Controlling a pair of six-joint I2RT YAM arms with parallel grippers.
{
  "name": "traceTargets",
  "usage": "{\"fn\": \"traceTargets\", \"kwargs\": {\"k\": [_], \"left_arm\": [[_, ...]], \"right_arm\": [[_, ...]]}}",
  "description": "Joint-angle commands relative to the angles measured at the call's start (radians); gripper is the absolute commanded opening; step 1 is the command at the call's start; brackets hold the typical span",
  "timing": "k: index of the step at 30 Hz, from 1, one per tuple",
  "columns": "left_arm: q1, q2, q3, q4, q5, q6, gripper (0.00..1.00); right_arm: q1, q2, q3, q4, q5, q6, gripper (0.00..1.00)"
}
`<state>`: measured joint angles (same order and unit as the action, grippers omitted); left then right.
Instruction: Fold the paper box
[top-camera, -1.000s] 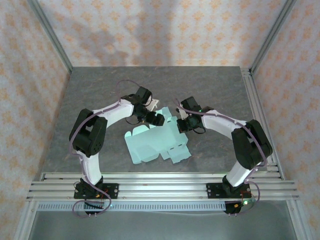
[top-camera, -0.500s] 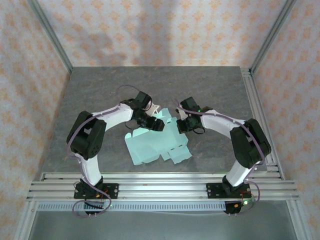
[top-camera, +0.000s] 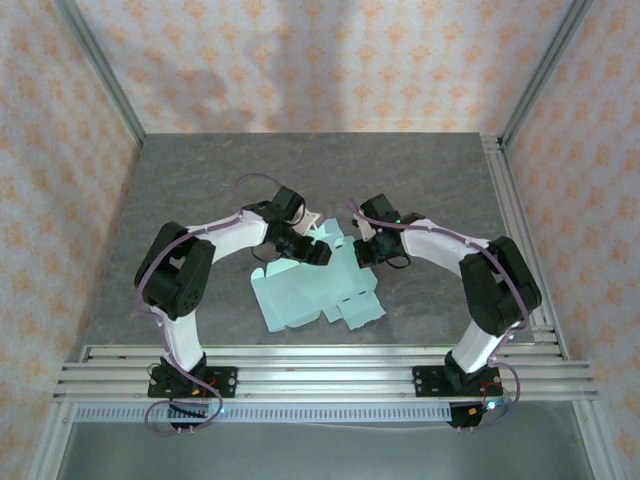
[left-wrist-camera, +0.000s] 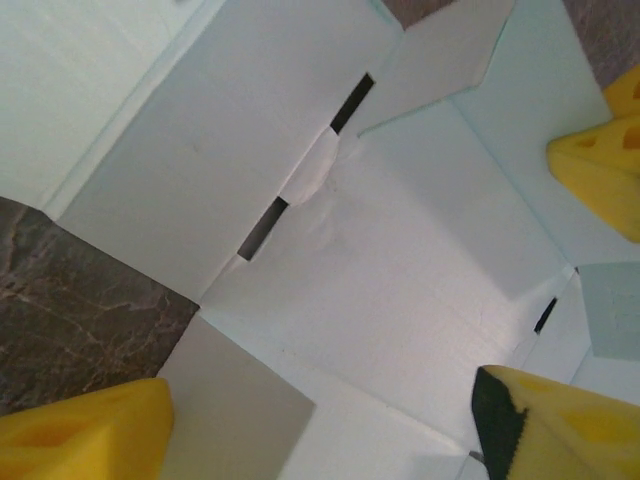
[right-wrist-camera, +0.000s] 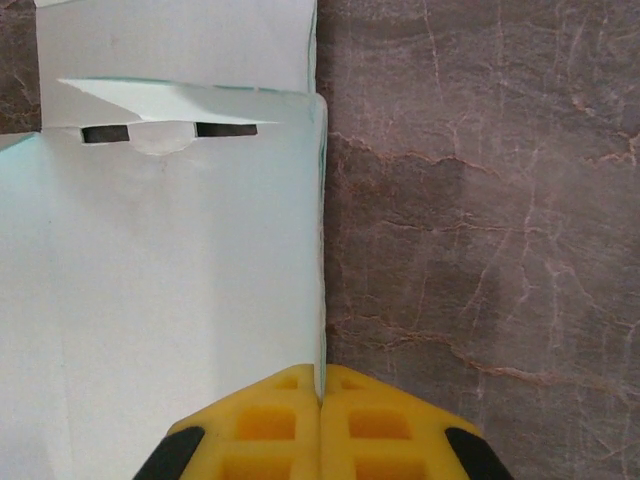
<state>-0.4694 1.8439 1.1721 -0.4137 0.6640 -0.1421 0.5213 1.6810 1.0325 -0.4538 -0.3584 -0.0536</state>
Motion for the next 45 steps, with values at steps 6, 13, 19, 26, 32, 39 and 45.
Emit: {"fn": "traceTargets", "kwargs": {"k": [6,13,19,26,32,39,45], "left_arm": [[0.003,-0.229,-0.079,0.137,-0.185,-0.095,0.98],[0.018,-0.406,-0.256,0.338,-0.256,-0.14,1.0],[0.018,-0.512,-0.324,0.382,-0.265,-0.149,1.0],[0.022,-0.547,-0.327,0.334,-0.276,-0.125,1.0],[0.027,-0.541,-0.325,0.323,-0.274,-0.118,1.0],[0.032,-0.517,-0.332,0.358,-0.261,-0.138,1.0],[0.035,-0.505,-0.336,0.372,-0.25,-0.147,1.0]], "right_arm": [[0.004,-0.042,0.006,0.011,0.054,0.021,0.36],[-0.036,-0.176,-0.15,0.159,0.025,0.087,0.61],[-0.089,-0.183,-0.243,0.266,-0.1,0.145,0.6],[-0.089,-0.125,-0.289,0.375,-0.171,0.178,0.43],[-0.089,-0.093,-0.315,0.411,-0.177,0.182,0.3],[-0.088,-0.069,-0.305,0.365,-0.212,0.157,0.26],[-0.089,-0.095,-0.321,0.345,-0.228,0.141,0.24]]}}
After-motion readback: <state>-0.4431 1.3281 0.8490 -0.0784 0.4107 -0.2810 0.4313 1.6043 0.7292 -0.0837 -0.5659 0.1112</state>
